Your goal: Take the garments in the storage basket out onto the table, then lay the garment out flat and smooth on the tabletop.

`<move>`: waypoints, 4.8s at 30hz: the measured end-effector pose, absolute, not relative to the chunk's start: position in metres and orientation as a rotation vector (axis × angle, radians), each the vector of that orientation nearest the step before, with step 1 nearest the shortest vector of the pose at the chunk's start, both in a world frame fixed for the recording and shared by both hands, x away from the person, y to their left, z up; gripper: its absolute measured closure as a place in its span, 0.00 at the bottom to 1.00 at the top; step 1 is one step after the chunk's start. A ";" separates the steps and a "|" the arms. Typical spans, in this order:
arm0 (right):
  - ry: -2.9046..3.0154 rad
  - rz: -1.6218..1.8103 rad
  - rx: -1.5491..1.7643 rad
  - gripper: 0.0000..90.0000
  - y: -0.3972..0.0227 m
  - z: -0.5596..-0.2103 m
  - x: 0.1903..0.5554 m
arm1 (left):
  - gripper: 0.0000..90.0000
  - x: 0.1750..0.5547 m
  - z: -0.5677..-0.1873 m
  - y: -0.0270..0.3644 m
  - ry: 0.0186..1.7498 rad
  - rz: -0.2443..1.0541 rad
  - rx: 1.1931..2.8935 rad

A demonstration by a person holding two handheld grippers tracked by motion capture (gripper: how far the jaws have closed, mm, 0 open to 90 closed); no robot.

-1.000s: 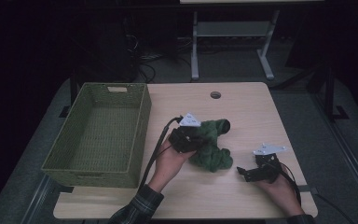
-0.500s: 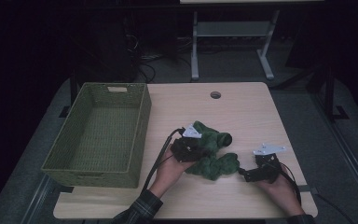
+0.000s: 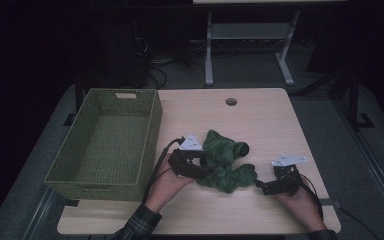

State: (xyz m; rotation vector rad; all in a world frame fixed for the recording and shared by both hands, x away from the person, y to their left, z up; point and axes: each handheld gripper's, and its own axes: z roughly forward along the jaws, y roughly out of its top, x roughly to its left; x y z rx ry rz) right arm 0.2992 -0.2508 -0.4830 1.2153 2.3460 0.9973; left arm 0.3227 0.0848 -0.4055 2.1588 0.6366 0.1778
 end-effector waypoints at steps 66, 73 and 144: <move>2.511 1.186 0.997 0.90 -0.238 -0.470 0.299 | 0.86 0.321 -0.468 0.098 0.602 0.120 2.235; 2.481 1.197 0.988 0.92 -0.245 -0.460 0.293 | 0.87 0.315 -0.459 0.104 0.612 0.131 2.236; 2.396 1.271 1.035 0.62 -0.249 -0.429 0.304 | 0.56 0.328 -0.423 0.110 0.828 0.174 2.089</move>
